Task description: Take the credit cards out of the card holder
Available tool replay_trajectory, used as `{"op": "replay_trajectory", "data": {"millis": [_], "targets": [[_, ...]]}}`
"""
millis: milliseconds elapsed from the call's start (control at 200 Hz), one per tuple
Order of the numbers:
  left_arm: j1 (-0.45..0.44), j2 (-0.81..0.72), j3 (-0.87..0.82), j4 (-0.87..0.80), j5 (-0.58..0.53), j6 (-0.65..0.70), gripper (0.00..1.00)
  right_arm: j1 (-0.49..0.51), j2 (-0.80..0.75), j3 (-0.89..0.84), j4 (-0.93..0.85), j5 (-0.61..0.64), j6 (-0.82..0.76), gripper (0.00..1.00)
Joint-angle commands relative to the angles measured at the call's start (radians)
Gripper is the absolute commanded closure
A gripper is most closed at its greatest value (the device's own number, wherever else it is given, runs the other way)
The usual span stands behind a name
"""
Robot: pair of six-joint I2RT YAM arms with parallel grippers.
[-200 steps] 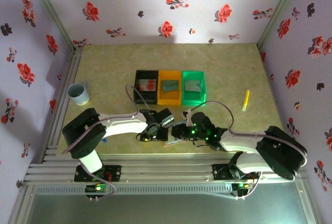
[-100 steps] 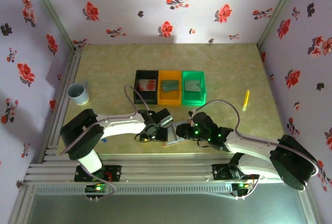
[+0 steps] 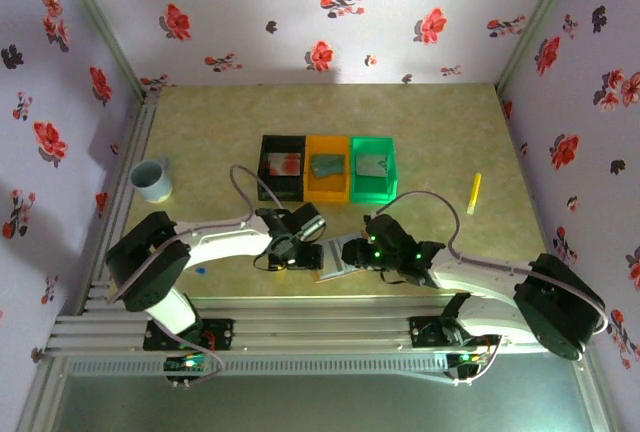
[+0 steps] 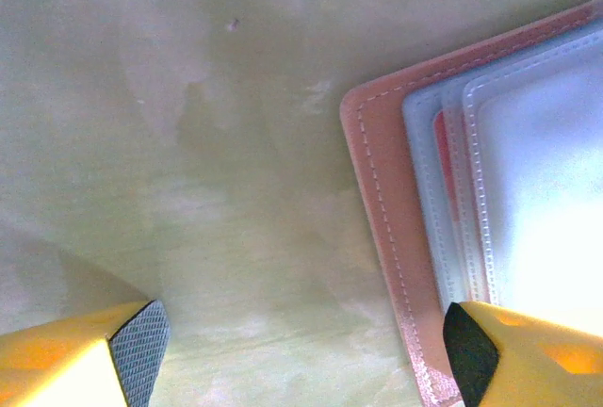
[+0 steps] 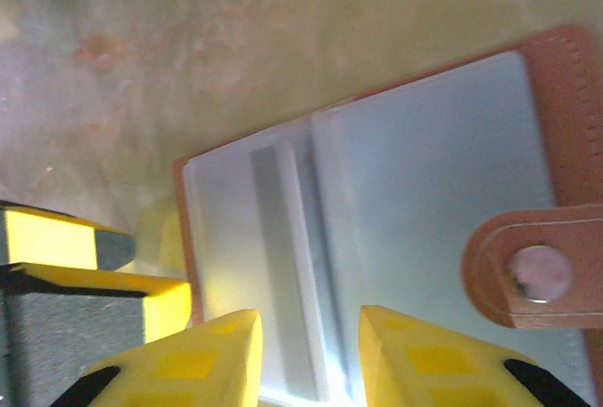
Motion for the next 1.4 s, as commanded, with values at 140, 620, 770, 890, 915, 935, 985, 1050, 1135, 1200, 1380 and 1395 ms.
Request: {"op": "replay_trajectory", "data": {"millis": [140, 620, 770, 890, 915, 935, 985, 1050, 1135, 1200, 1380, 1395], "targets": [[0.009, -0.044, -0.002, 0.078, 0.008, 0.006, 0.20, -0.017, -0.008, 0.040, -0.120, 0.108, -0.021, 0.76], [-0.005, -0.034, 0.021, 0.135, 0.033, -0.031, 0.24, -0.022, 0.074, 0.014, -0.075, 0.117, 0.018, 0.93], [-0.016, -0.027, 0.030, 0.162, 0.047, -0.050, 0.30, -0.021, 0.079, 0.002, -0.062, 0.118, 0.028, 0.95], [-0.026, -0.021, 0.035, 0.193, 0.067, -0.072, 0.32, -0.021, 0.080, -0.005, -0.057, 0.119, 0.032, 0.97], [-0.029, -0.019, 0.037, 0.200, 0.070, -0.077, 0.33, -0.022, 0.081, -0.006, -0.057, 0.119, 0.033, 0.97], [-0.031, -0.019, 0.038, 0.205, 0.073, -0.080, 0.33, -0.022, 0.081, -0.007, -0.055, 0.119, 0.033, 0.97], [-0.038, -0.016, 0.041, 0.215, 0.079, -0.088, 0.34, -0.021, 0.080, -0.009, -0.055, 0.119, 0.035, 0.97], [-0.044, -0.010, 0.047, 0.228, 0.085, -0.096, 0.36, -0.022, 0.080, -0.008, -0.055, 0.119, 0.035, 0.98], [-0.051, 0.001, 0.049, 0.244, 0.096, -0.105, 0.37, -0.021, 0.082, -0.007, -0.053, 0.118, 0.033, 0.98], [-0.055, 0.010, 0.051, 0.249, 0.100, -0.109, 0.39, -0.022, 0.082, -0.007, -0.054, 0.116, 0.033, 0.99], [-0.058, 0.023, 0.047, 0.232, 0.095, -0.114, 0.39, -0.022, 0.082, -0.008, -0.053, 0.115, 0.032, 1.00], [-0.058, 0.024, 0.048, 0.228, 0.094, -0.115, 0.39, -0.022, 0.082, -0.009, -0.053, 0.114, 0.032, 1.00]]}}
